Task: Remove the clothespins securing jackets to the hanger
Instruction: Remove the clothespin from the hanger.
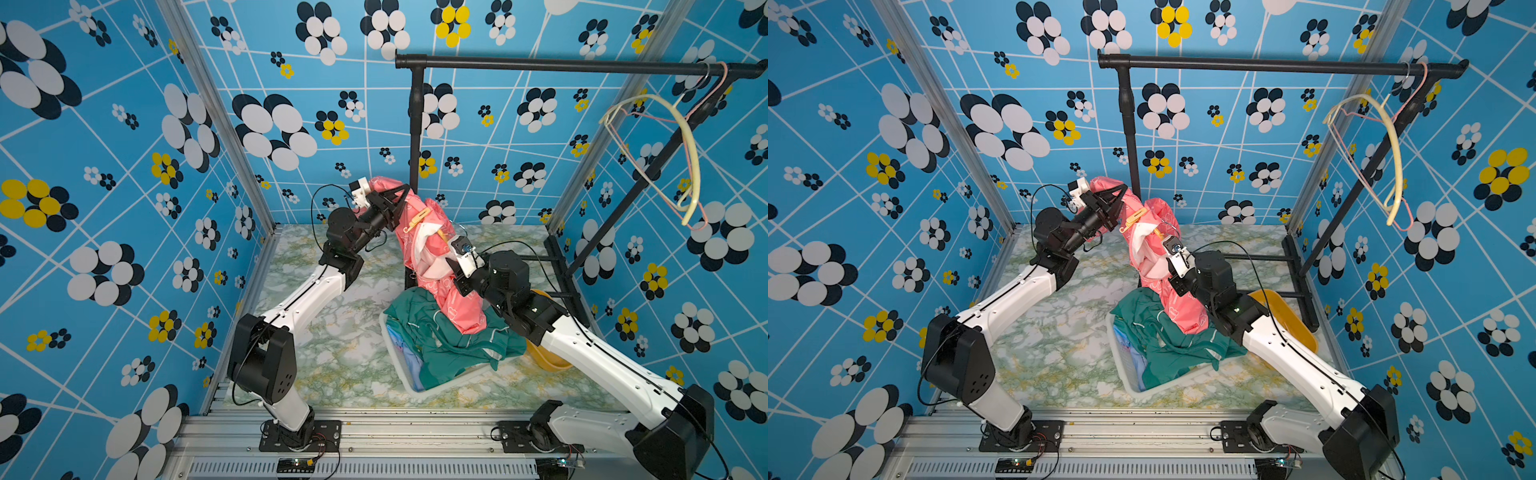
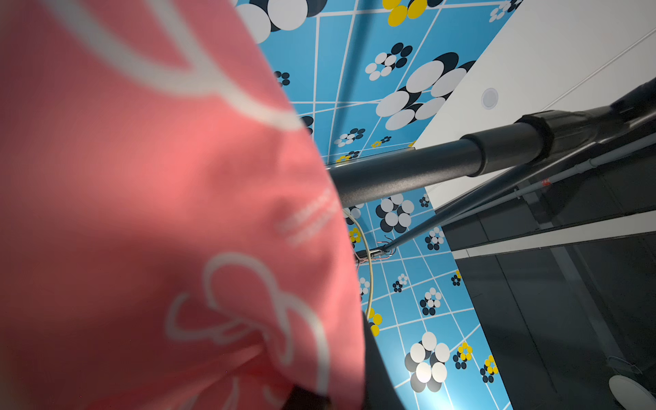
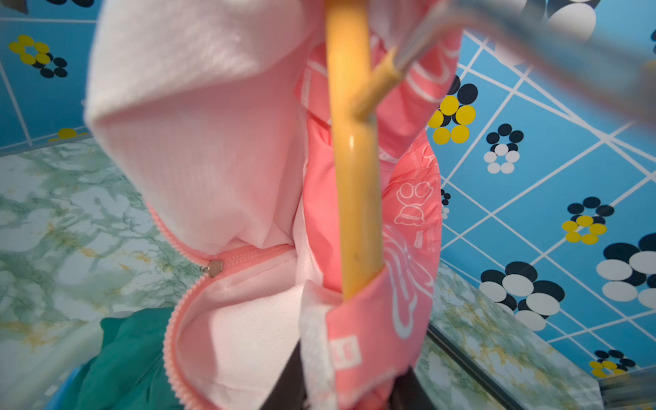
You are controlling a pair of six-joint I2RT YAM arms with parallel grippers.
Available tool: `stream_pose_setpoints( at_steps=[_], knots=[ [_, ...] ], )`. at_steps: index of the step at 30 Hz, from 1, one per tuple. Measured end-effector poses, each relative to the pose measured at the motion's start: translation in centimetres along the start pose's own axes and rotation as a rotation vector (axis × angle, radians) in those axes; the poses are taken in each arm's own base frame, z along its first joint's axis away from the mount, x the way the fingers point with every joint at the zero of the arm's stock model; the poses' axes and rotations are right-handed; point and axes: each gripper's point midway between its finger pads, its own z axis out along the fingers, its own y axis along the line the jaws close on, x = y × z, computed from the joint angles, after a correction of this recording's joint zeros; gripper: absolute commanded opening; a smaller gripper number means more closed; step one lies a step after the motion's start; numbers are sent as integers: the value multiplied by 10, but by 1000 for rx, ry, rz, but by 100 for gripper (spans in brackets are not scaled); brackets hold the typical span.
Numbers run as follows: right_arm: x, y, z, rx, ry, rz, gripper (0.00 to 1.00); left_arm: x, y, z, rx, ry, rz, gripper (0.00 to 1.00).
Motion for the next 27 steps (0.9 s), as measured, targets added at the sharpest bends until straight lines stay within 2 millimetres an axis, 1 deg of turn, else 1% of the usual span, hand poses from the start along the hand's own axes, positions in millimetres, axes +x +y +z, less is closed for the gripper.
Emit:
stream_pose_setpoints(
  at_steps=[3, 4, 5, 6, 8, 9, 10, 11, 12, 15, 17, 20, 24, 27],
  knots=[
    [-1, -4, 0, 16, -2, 8, 6, -1, 0, 0, -3, -3, 2, 0],
    [-1, -4, -1, 19, -2, 8, 2, -1, 0, 0, -7, -3, 5, 0],
    [-2, -5, -1, 20, -4, 7, 0, 0, -1, -1, -8, -3, 7, 6],
    [-2, -5, -2, 20, -5, 7, 0, 0, -2, -1, -10, -2, 8, 16],
    [-4, -6, -5, 22, -10, 7, 0, 1, -6, -1, -7, 1, 14, 45],
    [-3, -6, -6, 21, -8, 5, 0, 2, -10, -2, 0, 2, 16, 54],
    [-3, -6, -7, 20, -4, 4, 0, 3, -17, -3, 8, 5, 21, 60],
    [-3, -6, -9, 19, -2, 3, 0, 3, -22, -4, 11, 6, 31, 70],
    [-3, -6, -10, 18, -1, 1, 0, 3, -26, -7, 11, 7, 40, 73],
    [-6, -7, -19, 19, -11, -18, 0, 4, -39, -16, -6, 16, 64, 74],
    [-11, -9, -27, 28, -24, -32, 0, 8, -46, -23, -28, 29, 90, 73],
    [-15, -12, -36, 50, -37, -52, 0, 14, -52, -34, -76, 52, 124, 70],
    [-13, -16, -39, 70, -25, -70, 0, 19, -50, -47, -142, 71, 159, 67],
    [-7, -17, -39, 75, -3, -79, 0, 23, -42, -54, -198, 92, 177, 66]
  ],
)
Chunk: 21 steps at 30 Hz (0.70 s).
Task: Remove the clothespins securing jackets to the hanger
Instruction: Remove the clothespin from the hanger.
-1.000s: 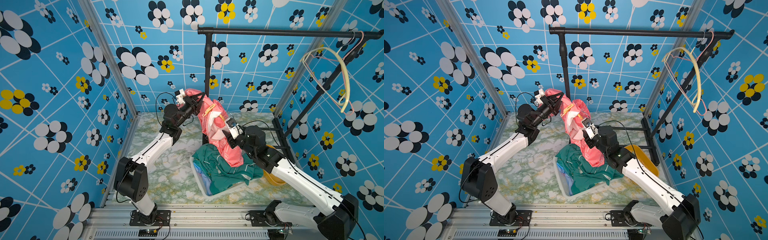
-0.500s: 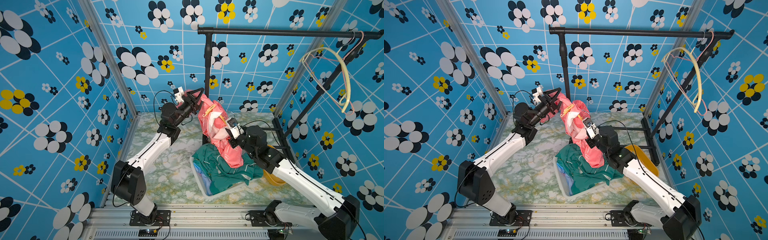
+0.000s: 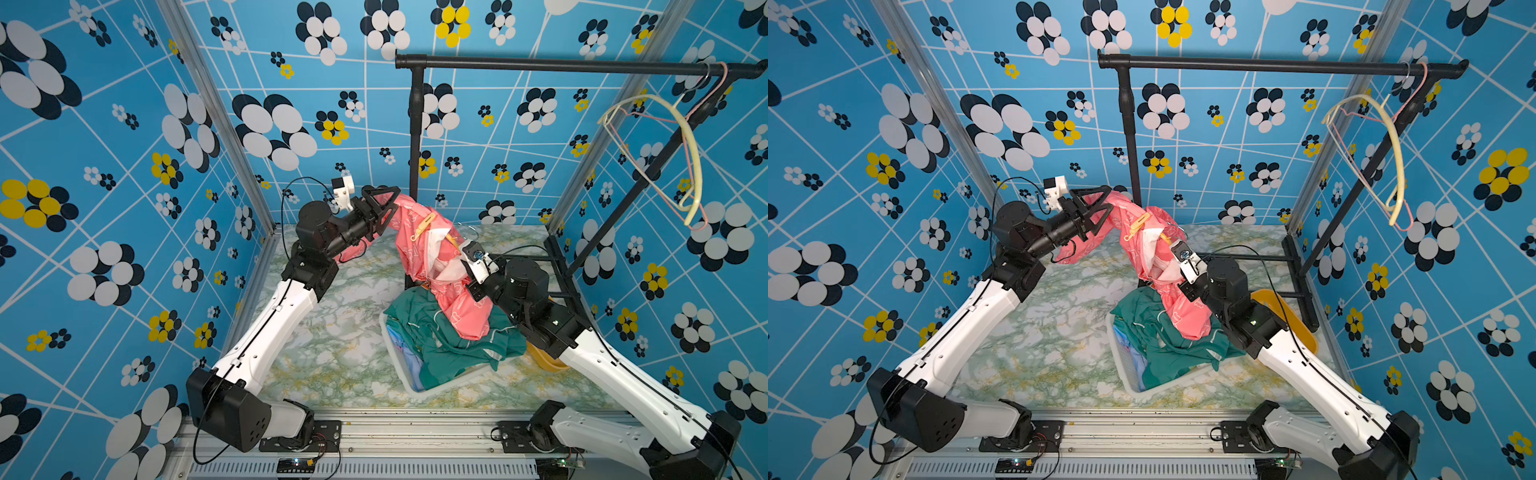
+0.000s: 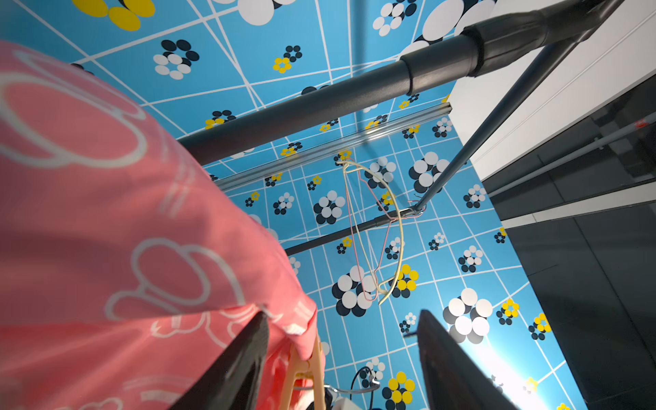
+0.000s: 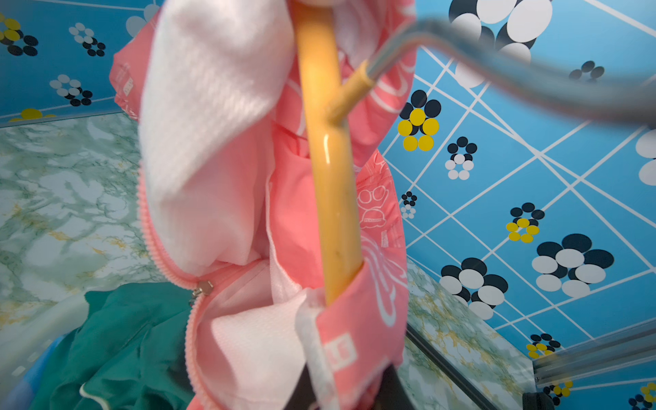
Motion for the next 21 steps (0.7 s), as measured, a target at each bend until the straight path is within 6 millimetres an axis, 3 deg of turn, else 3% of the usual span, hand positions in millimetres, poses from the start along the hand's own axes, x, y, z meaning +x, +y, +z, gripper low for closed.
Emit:
stream_pose_setpoints(
  at_steps=[6, 16, 21],
  knots=[
    [4, 2, 0, -8, 16, -7, 0, 22, 15, -1, -70, 76, 21, 53],
    [4, 2, 0, -8, 17, -11, 0, 64, 32, 10, -122, 197, 10, 59],
    [4, 2, 0, -8, 18, -14, 0, 75, 34, 13, -128, 225, 3, 55]
  ],
)
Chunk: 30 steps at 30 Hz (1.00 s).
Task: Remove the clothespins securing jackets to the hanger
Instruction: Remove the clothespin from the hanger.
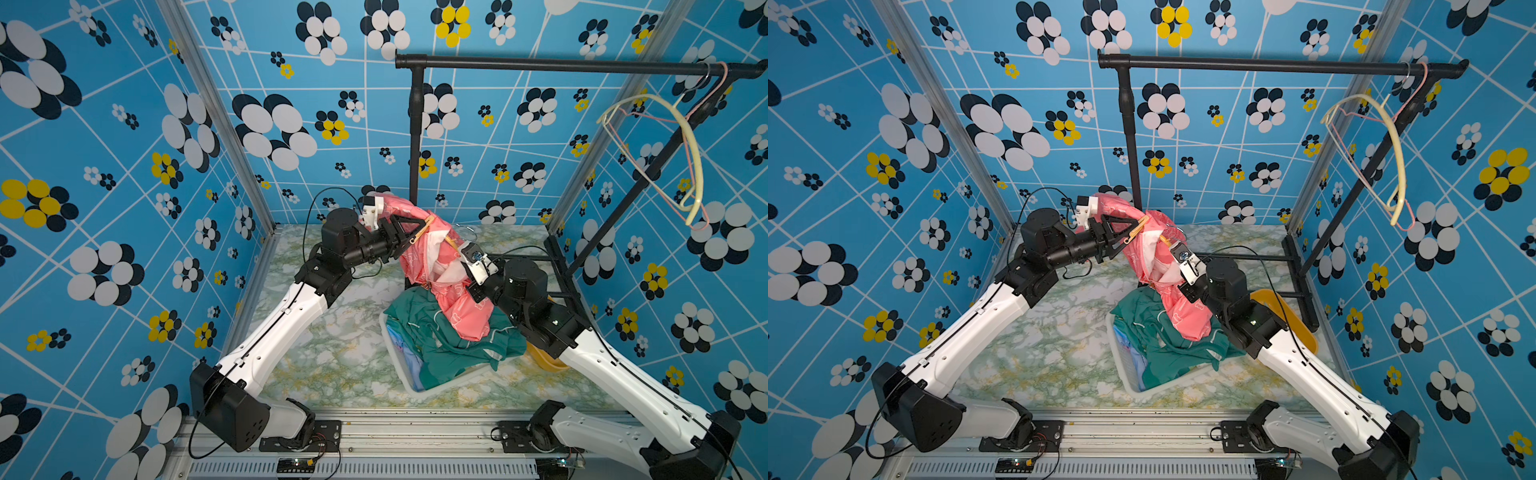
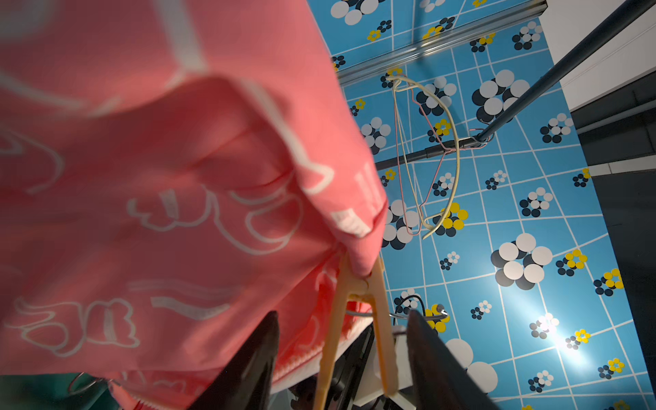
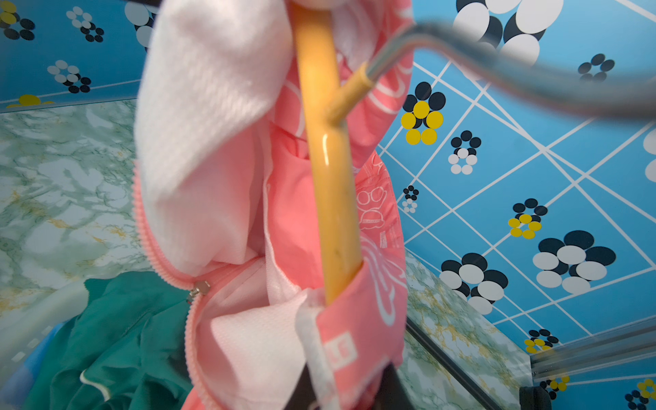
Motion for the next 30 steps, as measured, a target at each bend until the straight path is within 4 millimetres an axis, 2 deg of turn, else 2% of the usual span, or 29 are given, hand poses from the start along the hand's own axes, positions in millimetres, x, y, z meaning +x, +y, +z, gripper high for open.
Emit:
stream_pose_setpoints(
  at_steps=[6, 8, 18, 21, 30],
  knots=[
    [2, 1, 2, 0, 6, -3, 0, 7, 0, 5, 5, 19, 0, 45],
    [2, 1, 3, 0, 9, -4, 0, 8, 3, 8, 0, 26, -8, 34],
    [5, -1, 4, 15, 21, -8, 0, 6, 1, 12, 9, 29, 13, 12],
    [5, -2, 4, 17, 22, -8, 0, 6, 1, 11, 9, 26, 22, 0],
    [6, -5, 3, 39, 31, -12, 0, 4, 2, 13, -7, 31, 74, 0]
  ],
)
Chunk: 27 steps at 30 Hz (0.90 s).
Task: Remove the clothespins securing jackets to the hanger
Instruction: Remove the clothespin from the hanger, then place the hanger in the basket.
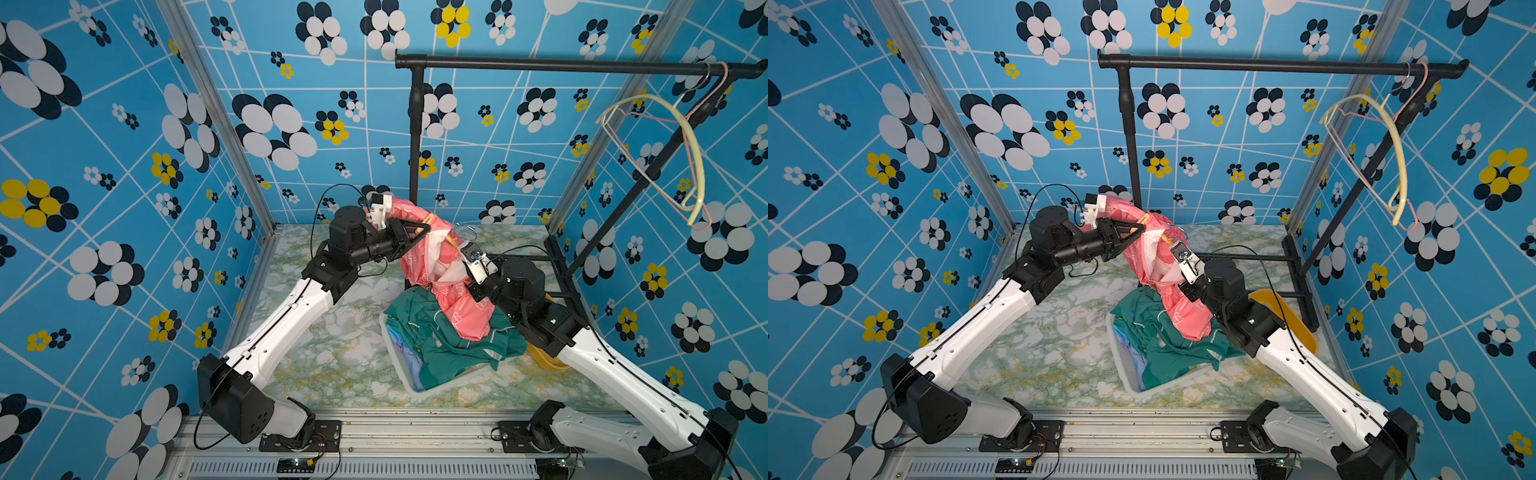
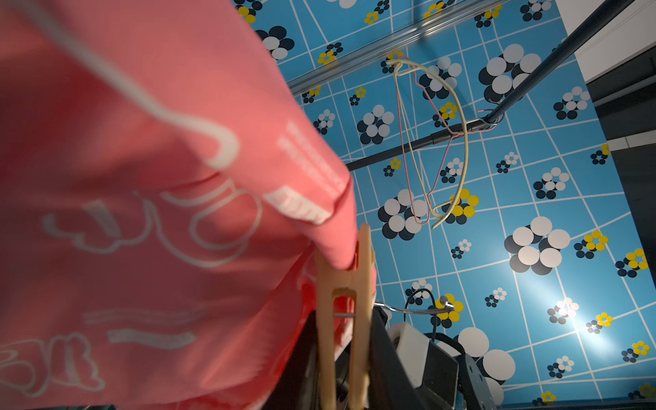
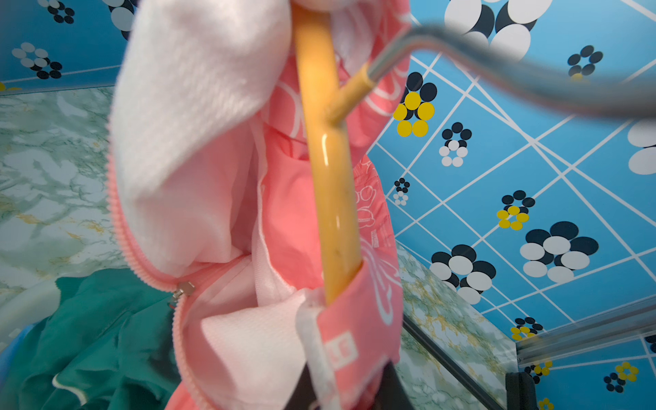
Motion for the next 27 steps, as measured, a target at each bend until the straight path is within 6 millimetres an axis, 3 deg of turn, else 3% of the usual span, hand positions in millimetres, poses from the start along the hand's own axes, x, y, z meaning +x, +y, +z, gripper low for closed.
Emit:
stream_pose_setpoints(
  at_steps=[7, 11, 14, 21, 24, 27],
  knots=[
    [-1, -7, 0, 39, 11, -18, 0, 2, -1, -4, -21, 8, 109, 0],
    [-3, -14, -4, 57, 26, -31, 0, 6, -13, -20, -22, 8, 215, 0],
    [-1, -20, -13, 65, 48, -38, 0, 8, -38, -47, -4, -37, 329, 0],
    [0, -28, -60, 37, 31, -43, 0, 7, -98, -147, -21, -302, 588, 0],
    [-4, -31, -87, 11, -13, -35, 0, 5, -111, -175, -39, -393, 648, 0],
    [-14, -34, -118, -13, -100, -26, 0, -1, -107, -181, -83, -430, 669, 0]
  ],
)
